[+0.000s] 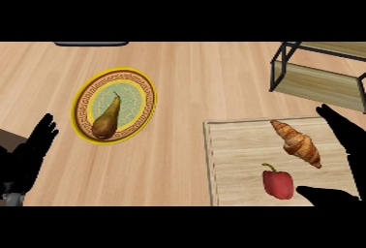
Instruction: Pick the croissant from the tray and place it in the tiered shelf
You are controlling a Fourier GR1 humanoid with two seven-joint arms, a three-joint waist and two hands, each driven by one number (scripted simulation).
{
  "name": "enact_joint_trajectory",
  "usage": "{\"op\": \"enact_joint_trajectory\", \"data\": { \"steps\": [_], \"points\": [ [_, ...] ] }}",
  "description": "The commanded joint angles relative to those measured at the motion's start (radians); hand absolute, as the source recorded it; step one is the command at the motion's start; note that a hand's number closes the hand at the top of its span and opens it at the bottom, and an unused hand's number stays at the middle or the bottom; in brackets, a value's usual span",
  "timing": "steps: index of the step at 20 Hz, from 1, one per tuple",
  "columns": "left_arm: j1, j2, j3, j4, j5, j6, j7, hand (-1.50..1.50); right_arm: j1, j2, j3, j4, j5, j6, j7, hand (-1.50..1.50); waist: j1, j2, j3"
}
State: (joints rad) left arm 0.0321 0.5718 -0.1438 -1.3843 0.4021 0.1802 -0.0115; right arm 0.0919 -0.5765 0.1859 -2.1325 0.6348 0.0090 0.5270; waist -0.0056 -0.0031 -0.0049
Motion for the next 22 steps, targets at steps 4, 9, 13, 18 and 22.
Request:
{"op": "enact_joint_trajectory", "data": {
  "steps": [4, 9, 13, 18, 22],
  "points": [
    [-0.063, 0.005, 0.007, -0.023, -0.006, 0.004, 0.054, 0.0, -0.093, -0.152, 0.08, 0.011, 0.017, 0.357, 0.206, -1.5, 0.021, 0.006, 0.002],
    [-0.019, -0.049, 0.004, 0.04, -0.038, -0.015, -0.02, 0.0, -0.253, -0.099, 0.149, 0.029, 0.022, 0.529, 0.351, -1.5, 0.021, 0.005, 0.003],
    [0.005, -0.033, 0.024, -0.097, -0.058, 0.006, 0.091, 0.0, -0.286, -0.059, 0.131, 0.129, 0.065, 0.552, 0.287, -1.5, 0.018, 0.003, 0.005],
    [-0.034, -0.068, 0.066, -0.042, -0.081, -0.035, 0.091, 0.0, -0.24, -0.005, 0.15, 0.238, 0.188, 0.48, 0.18, -1.5, 0.01, 0.003, 0.005],
    [0.001, -0.078, 0.104, -0.028, -0.112, -0.08, 0.064, 0.0, -0.34, 0.032, 0.078, 0.351, 0.196, 0.527, 0.13, -1.5, 0.012, 0.004, 0.005]
  ]
}}
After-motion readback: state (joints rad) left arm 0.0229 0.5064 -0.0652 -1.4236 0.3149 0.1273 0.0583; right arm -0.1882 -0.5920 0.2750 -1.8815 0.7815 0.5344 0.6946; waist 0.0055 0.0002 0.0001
